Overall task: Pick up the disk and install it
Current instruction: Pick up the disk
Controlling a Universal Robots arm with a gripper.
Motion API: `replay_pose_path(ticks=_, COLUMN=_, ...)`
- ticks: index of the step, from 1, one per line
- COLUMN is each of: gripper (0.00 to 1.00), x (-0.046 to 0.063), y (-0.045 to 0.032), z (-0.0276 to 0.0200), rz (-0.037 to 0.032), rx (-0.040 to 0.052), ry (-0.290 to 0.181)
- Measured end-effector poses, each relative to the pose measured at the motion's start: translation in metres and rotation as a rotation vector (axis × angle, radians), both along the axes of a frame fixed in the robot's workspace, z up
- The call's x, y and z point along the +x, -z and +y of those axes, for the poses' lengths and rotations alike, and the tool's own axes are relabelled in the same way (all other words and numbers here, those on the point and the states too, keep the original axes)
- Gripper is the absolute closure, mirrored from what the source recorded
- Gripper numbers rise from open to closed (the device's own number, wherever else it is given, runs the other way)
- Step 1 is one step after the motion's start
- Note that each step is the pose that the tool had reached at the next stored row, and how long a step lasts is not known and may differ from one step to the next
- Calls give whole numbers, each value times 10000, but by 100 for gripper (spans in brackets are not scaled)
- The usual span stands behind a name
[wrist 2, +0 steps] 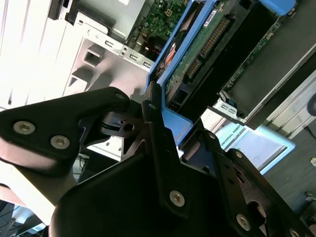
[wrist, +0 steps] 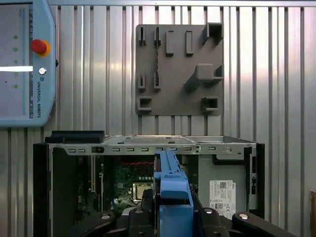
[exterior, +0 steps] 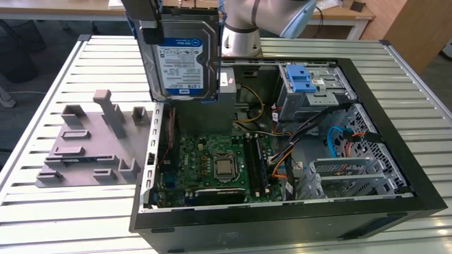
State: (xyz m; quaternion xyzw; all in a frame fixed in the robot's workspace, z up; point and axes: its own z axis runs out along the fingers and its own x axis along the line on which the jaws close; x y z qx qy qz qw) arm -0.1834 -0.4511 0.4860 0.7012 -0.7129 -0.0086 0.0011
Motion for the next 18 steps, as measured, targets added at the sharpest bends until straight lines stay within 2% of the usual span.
replay_pose_path(ticks=18, gripper=63, x=354, y=7, z=-41, rz=-1, rx=1, ry=0)
